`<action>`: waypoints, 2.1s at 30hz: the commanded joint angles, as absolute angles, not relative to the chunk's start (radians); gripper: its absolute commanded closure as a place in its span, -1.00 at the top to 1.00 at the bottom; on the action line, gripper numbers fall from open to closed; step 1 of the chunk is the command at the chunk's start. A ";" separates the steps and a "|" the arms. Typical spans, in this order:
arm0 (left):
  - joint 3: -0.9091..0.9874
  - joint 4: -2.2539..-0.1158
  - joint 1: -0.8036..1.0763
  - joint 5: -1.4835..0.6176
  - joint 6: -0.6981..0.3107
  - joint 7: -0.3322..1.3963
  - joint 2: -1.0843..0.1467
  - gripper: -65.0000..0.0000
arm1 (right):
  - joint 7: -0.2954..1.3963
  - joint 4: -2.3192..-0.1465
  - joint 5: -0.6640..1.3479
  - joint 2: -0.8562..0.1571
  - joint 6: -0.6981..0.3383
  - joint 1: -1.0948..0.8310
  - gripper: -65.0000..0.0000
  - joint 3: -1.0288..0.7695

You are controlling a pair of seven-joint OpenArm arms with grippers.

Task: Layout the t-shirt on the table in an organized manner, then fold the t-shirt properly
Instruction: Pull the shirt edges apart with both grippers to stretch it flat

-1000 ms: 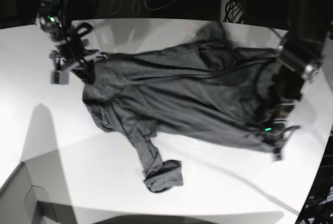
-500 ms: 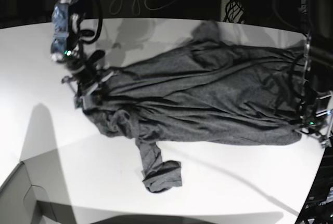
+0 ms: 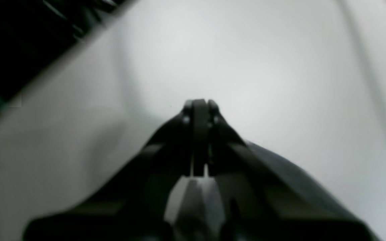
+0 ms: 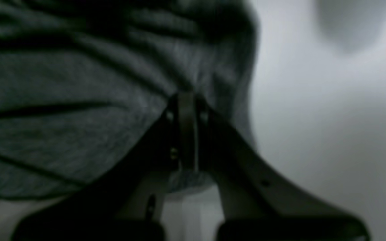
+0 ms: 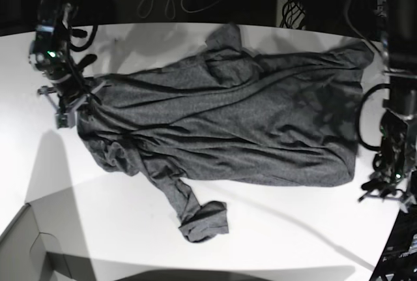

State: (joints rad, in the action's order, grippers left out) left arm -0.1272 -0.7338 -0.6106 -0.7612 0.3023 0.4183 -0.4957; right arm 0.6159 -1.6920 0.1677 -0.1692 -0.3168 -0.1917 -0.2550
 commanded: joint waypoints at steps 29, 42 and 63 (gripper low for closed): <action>0.074 -0.811 -0.332 -0.751 0.295 0.381 -0.414 -1.00 | 0.427 -0.707 0.171 -0.199 -0.321 0.550 -1.00 0.087; 0.077 -0.937 -0.305 -0.760 0.295 0.381 -0.472 -1.00 | 0.031 -0.550 0.173 -0.231 -0.197 0.699 -1.00 0.194; 0.478 -1.523 -0.051 -0.760 0.297 0.750 -0.257 -1.00 | 0.461 -1.557 0.174 -0.231 -0.200 -0.015 -1.00 -0.031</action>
